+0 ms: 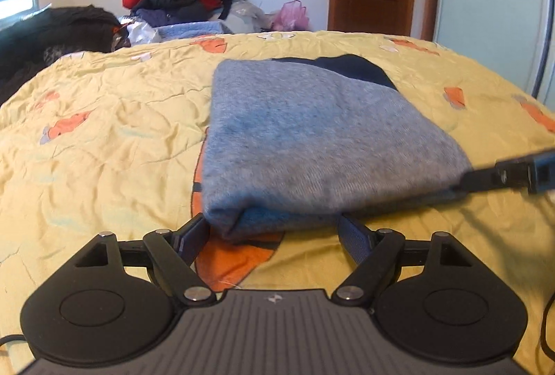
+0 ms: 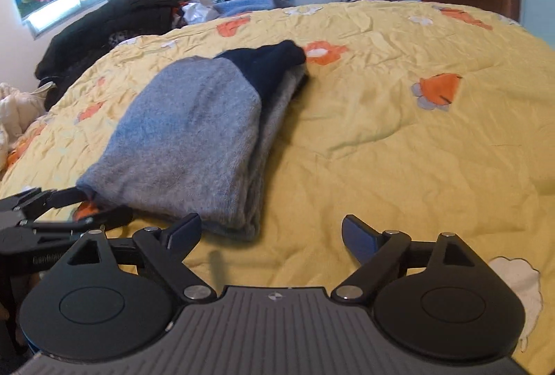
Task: Fold small clothes
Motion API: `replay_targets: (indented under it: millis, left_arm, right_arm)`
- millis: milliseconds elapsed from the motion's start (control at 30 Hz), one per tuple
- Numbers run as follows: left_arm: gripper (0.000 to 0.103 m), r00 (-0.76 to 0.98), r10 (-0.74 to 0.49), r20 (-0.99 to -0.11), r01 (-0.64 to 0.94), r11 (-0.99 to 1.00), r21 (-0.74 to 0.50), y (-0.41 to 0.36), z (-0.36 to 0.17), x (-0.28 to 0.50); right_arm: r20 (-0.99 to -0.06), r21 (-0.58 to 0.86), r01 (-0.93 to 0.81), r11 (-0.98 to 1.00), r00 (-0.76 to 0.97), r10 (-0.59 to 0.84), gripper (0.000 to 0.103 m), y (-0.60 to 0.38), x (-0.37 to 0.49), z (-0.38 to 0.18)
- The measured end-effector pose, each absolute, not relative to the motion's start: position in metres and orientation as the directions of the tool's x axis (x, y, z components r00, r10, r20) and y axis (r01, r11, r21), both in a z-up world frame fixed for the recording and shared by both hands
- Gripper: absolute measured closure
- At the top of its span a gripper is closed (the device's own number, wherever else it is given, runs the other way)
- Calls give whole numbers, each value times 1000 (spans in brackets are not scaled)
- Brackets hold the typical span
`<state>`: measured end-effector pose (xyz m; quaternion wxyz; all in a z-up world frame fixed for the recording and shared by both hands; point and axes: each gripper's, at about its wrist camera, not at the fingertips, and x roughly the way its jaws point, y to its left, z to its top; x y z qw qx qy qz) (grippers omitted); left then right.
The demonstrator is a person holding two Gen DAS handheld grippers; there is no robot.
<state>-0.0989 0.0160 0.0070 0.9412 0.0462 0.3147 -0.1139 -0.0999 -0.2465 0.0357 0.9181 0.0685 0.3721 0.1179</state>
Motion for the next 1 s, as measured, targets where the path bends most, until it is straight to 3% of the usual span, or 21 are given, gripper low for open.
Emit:
replay_targets:
  millis: [167,467,733,933,1000]
  left_arm:
    - [9,761,-206,-616,261,965,-2,17,-2,-101]
    - [0,753,-161,-638,222,975,17,13,-2,-95]
    - [0,740,-109,-663,154,988,9,6,0,-85]
    - [0,740,-104,-665,148,989,9,5,0,-83]
    - [0,740,-108,-664,150,989,6,6,0,-84]
  right_arm:
    - [-631,256,-223,940,698,338,8,-244,-120,53]
    - [-601,304,-244,921,701,384,5,-243,-150,58]
    - [-604,256,-186,949,735,307,1,-246,-155,60]
    - [-701,212,-106,971,677,227,0,-233,-112,24]
    - [-680,190,-95,977,705,201,0,-228,-110,20]
